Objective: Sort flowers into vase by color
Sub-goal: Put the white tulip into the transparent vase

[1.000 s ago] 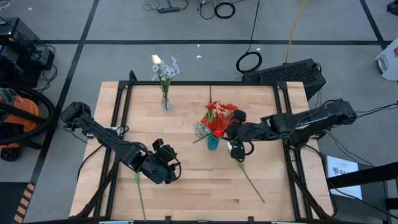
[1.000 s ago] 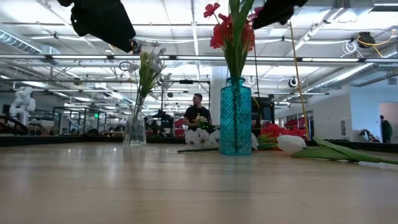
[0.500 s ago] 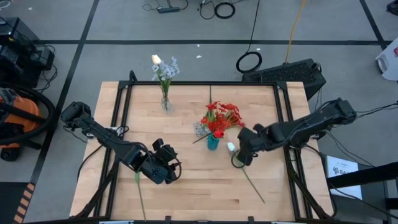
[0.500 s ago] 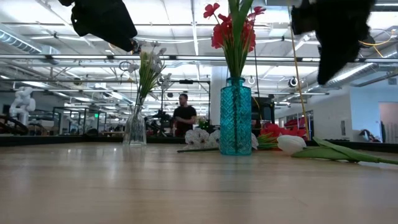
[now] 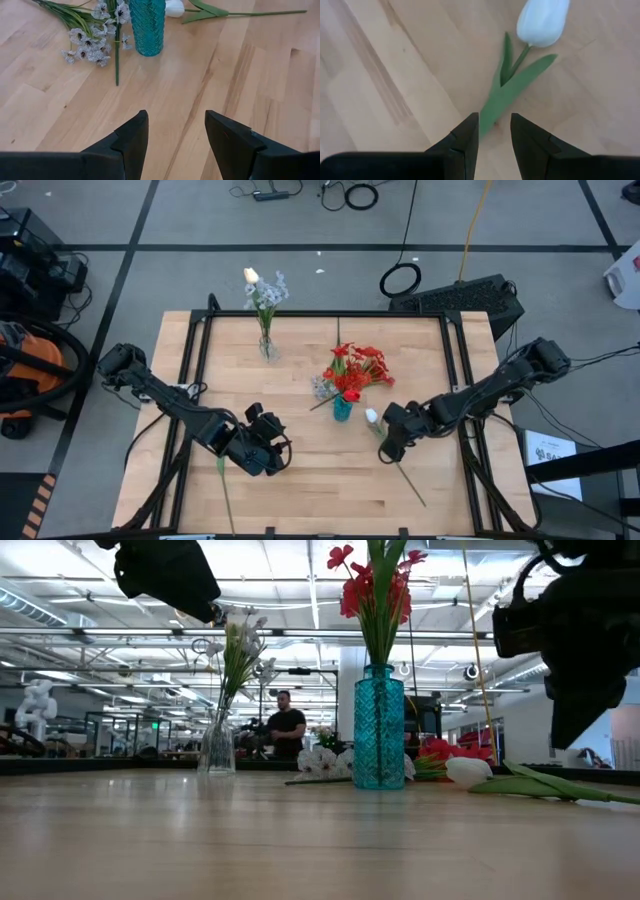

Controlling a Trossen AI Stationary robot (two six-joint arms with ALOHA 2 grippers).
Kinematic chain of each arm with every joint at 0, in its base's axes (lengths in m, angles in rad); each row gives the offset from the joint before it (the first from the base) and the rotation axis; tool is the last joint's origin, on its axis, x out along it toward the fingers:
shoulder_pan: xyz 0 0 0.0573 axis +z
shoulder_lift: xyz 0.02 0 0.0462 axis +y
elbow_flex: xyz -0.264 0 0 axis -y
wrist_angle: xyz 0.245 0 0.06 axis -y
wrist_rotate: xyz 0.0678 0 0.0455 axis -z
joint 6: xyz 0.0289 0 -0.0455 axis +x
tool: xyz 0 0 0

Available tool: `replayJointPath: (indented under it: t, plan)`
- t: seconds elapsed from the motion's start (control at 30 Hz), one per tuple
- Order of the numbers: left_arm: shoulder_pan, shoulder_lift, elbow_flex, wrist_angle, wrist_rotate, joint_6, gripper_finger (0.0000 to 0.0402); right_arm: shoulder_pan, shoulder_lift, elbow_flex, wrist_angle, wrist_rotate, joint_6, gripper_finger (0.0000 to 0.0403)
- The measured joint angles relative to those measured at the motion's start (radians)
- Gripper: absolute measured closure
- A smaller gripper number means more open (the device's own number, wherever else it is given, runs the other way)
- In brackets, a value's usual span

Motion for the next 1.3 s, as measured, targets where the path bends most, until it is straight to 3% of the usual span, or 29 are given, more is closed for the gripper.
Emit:
replayJointPath:
  t: [0.27,0.5,0.6,0.73,0.87,1.1,1.2,1.3]
  plan:
    - [0.000,0.000,0.000,0.000,0.000,0.000,0.0201,0.035,0.151,0.019,0.057,-0.050,0.004,0.0298]
    - [0.000,0.000,0.000,0.002,0.000,0.000,0.0201,0.042,0.318,0.107,-0.006,-0.062,0.000,0.0300]
    - [0.000,0.000,0.000,0.003,0.000,0.000,0.0201,0.045,0.375,0.167,-0.073,-0.059,-0.039,0.0320]
    - [0.002,0.000,0.000,0.004,0.000,0.000,0.0201,0.046,0.401,0.220,-0.110,-0.055,-0.155,0.0384]
    - [0.020,0.000,0.000,0.006,0.000,0.000,0.0201,0.047,0.343,0.238,-0.222,0.007,-0.176,0.0391]
    - [0.071,0.000,0.000,0.083,0.000,0.047,0.0201,0.076,0.013,0.239,-0.594,0.184,0.046,0.0399]
    - [0.090,0.000,0.000,0.178,0.000,0.145,0.0201,0.096,-0.161,0.240,-0.624,0.307,0.140,0.0400]
    - [0.106,0.000,0.000,0.340,0.026,0.271,0.0201,0.116,-0.312,0.240,-0.530,0.435,0.137,0.0401]
